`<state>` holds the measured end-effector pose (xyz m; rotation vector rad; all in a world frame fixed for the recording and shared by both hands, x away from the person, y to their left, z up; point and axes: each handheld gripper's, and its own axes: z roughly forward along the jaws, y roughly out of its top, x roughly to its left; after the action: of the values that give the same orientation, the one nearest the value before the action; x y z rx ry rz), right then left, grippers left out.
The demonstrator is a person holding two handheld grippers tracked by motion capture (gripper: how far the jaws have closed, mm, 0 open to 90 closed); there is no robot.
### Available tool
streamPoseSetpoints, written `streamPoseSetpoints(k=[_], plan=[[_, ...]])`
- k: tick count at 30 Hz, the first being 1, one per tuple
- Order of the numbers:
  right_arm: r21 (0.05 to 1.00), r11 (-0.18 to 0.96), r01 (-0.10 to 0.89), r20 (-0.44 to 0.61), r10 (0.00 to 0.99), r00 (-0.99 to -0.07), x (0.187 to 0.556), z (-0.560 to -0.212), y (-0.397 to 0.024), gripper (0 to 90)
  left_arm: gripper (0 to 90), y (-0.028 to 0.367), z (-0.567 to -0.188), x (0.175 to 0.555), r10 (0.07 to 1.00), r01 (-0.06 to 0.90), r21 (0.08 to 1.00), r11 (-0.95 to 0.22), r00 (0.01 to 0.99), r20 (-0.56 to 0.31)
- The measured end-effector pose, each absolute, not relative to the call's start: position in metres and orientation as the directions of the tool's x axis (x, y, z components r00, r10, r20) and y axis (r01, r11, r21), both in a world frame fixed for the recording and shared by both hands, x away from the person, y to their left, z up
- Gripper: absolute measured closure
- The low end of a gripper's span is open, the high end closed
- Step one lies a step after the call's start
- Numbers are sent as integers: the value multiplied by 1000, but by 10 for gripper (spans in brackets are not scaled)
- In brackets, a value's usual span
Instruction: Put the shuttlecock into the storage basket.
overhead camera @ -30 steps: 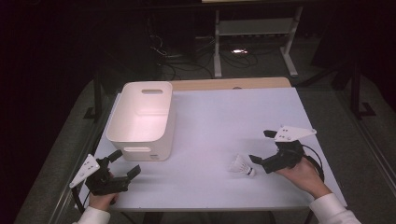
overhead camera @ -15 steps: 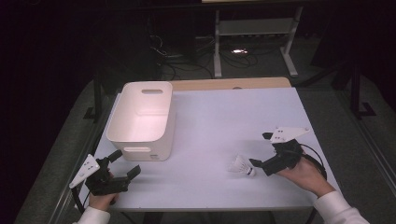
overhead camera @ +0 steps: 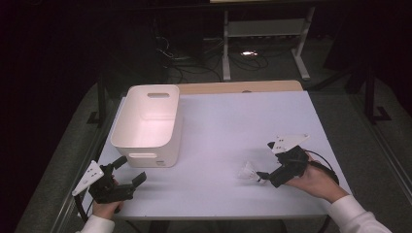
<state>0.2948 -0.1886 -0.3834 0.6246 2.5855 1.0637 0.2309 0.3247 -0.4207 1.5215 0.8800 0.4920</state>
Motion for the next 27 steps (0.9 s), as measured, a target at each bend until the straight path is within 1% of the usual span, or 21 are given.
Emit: streamPoseSetpoints(k=[4, 5, 7, 8, 10, 11, 14, 22, 27], plan=[[700, 653, 289, -75, 470, -879, 295, -385, -183, 0, 0, 324, -420, 230, 765, 245, 969, 34, 617, -183], [693, 665, 279, -91, 464, -881, 296, -386, -183, 0, 0, 324, -420, 230, 765, 244, 969, 34, 617, -183], [684, 671, 287, -75, 455, -887, 296, -388, -180, 0, 0, 324, -421, 230, 765, 244, 969, 36, 617, -184], [673, 685, 279, -89, 449, -889, 297, -389, -180, 0, 0, 325, -421, 231, 765, 242, 970, 32, 618, -179], [660, 693, 290, -75, 444, -893, 298, -390, -177, 0, 0, 325, -421, 231, 765, 242, 970, 33, 619, -181], [652, 704, 283, -86, 438, -895, 299, -391, -177, 0, 0, 325, -421, 231, 764, 242, 970, 33, 620, -180], [642, 708, 294, -66, 434, -898, 299, -392, -174, 0, 0, 325, -420, 230, 763, 241, 970, 33, 621, -180], [603, 742, 292, -60, 408, -911, 300, -396, -170, 0, 0, 325, -421, 231, 765, 243, 969, 32, 618, -181], [579, 748, 324, -26, 414, -910, 301, -401, -168, 0, 0, 325, -421, 231, 764, 240, 970, 30, 620, -177]])
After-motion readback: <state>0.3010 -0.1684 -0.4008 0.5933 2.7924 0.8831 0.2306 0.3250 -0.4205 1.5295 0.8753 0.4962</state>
